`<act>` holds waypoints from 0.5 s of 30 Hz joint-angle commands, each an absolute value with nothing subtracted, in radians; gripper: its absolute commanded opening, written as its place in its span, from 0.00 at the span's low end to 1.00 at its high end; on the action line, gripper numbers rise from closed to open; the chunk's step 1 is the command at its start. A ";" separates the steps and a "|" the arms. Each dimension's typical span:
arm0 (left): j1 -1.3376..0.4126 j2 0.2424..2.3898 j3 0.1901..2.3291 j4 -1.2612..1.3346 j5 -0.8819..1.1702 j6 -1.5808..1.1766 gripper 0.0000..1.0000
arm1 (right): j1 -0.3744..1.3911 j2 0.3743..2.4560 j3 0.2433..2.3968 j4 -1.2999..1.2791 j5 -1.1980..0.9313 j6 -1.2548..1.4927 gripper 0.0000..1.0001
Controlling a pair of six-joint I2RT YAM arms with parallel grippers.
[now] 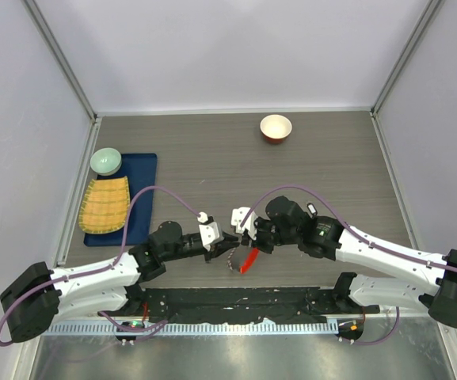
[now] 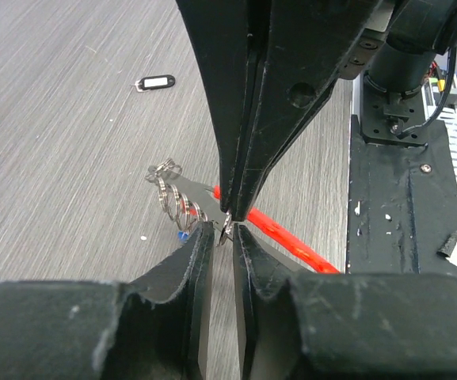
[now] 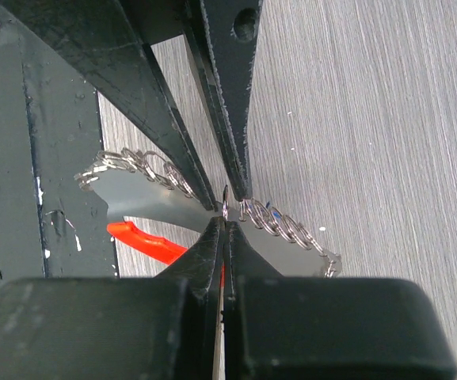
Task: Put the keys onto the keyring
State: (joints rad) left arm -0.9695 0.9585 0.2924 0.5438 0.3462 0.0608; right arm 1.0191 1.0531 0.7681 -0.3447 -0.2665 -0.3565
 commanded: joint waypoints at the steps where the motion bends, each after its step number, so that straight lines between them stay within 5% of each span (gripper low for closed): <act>1: -0.968 0.954 0.299 0.523 0.308 0.069 0.19 | 1.023 1.014 0.779 -0.278 -0.270 -0.344 0.01; 15: -0.968 0.977 0.296 0.525 0.310 0.057 0.06 | 1.023 0.986 0.767 -0.258 -0.262 -0.344 0.01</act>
State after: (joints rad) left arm -0.9695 0.9668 0.2924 0.5446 0.3328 0.0593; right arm 1.0187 1.0348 0.7544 -0.3443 -0.2596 -0.3561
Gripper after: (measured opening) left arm 0.103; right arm 0.030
